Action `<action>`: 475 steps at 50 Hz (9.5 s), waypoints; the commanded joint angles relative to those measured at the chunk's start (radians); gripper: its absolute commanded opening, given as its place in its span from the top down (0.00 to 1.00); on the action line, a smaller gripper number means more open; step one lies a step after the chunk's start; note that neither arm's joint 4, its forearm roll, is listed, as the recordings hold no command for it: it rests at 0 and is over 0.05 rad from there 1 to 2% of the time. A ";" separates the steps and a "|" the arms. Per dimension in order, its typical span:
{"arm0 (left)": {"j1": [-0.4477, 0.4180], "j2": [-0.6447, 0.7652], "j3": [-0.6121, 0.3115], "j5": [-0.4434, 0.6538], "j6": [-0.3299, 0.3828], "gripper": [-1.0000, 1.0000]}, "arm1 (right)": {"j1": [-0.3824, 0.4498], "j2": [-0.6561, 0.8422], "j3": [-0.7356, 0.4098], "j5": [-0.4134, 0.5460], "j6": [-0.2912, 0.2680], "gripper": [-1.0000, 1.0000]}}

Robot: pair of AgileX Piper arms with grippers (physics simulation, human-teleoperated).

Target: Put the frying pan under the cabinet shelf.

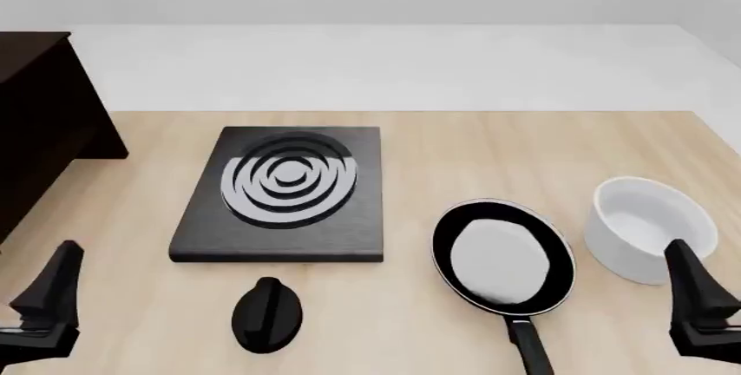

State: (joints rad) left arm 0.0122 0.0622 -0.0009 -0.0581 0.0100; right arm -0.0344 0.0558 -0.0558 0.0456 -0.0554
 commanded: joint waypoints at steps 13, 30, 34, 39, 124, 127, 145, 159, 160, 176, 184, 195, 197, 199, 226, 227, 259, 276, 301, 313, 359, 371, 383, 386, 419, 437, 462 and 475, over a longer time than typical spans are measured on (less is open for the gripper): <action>-0.166 0.552 -0.094 -0.280 0.023 0.00 | 0.035 -0.051 0.046 -0.040 0.052 0.00; -0.464 0.707 -0.485 0.068 -0.045 0.00 | 0.036 -0.051 0.040 -0.034 0.052 0.00; -0.533 0.766 -0.543 0.092 -0.016 0.00 | 0.036 -0.050 0.042 -0.037 0.049 0.00; -0.599 0.868 -0.648 0.151 -0.051 0.00 | 0.036 -0.052 0.037 -0.030 0.049 0.00; -0.982 1.563 -1.108 0.220 -0.552 0.00 | 0.037 -0.036 0.028 -0.038 0.050 0.00; -0.994 1.573 -1.098 0.207 -0.565 0.00 | 0.037 -0.037 0.027 -0.035 0.050 0.00; -1.078 1.604 -1.055 0.154 -0.640 0.00 | 0.037 -0.037 0.031 -0.039 0.051 0.00; -1.125 1.642 -1.046 0.109 -0.687 0.00 | 0.038 -0.038 0.031 -0.039 0.051 0.00; -1.129 1.646 -1.044 0.105 -0.695 0.00 | 0.037 -0.037 0.031 -0.039 0.050 0.00; -1.177 1.689 -1.032 0.061 -0.740 0.00 | 0.037 -0.037 0.031 -0.039 0.050 0.00; -1.196 1.706 -1.029 0.044 -0.755 0.00 | 0.038 -0.037 0.031 -0.039 0.049 0.00; -1.199 1.737 -1.027 0.018 -0.776 0.00 | 0.038 -0.037 0.031 -0.039 0.050 0.00; -1.202 1.738 -1.024 0.012 -0.781 0.00 | 0.038 -0.032 0.030 -0.043 0.050 0.00; -1.207 1.745 -1.019 0.000 -0.789 0.00 | 0.037 -0.032 0.030 -0.043 0.050 0.00; -1.248 1.810 -1.001 -0.083 -0.857 0.00 | 0.038 -0.032 0.030 -0.043 0.050 0.00; -1.255 1.812 -0.997 -0.091 -0.864 0.00 | 0.037 -0.037 0.031 -0.039 0.050 0.00; -1.271 1.896 -1.027 -0.158 -0.903 0.00 | 0.037 -0.032 0.030 -0.043 0.050 0.00; -1.271 1.925 -1.026 -0.191 -0.918 0.00 | 0.037 -0.037 0.031 -0.039 0.051 0.00; -1.271 1.977 -1.036 -0.252 -0.950 0.00 | 0.037 -0.037 0.031 -0.039 0.050 0.00; -1.272 2.018 -1.039 -0.286 -0.959 0.00 | 0.038 -0.032 0.030 -0.043 0.050 0.00; -1.238 1.967 -0.931 -0.412 -1.036 1.00 | 0.038 -0.037 0.031 -0.039 0.050 0.00; -1.164 1.831 -0.839 -0.440 -1.063 1.00 | 0.037 -0.037 0.031 -0.039 0.050 0.00; -1.096 1.700 -0.761 -0.468 -1.112 1.00 | 0.038 -0.032 0.030 -0.043 0.050 0.00; -1.082 1.663 -0.758 -0.449 -1.102 1.00 | 0.037 -0.032 0.030 -0.043 0.050 0.00; -0.961 1.241 -0.554 -0.546 -1.316 1.00 | 0.037 -0.037 0.031 -0.039 0.050 0.00; -0.820 1.074 -0.379 -0.613 -1.471 1.00 | 0.037 -0.037 0.031 -0.039 0.050 0.00; -0.493 1.052 -0.278 -0.539 -1.542 1.00 | 0.037 -0.032 0.030 -0.043 0.050 0.00; -0.461 1.053 -0.206 -0.628 -1.629 1.00 | 0.038 -0.032 0.030 -0.043 0.050 0.00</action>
State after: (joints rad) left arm -0.5005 1.1278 -0.2448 -0.6199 -1.5635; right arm 0.0030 0.0203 -0.0254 0.0052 -0.0053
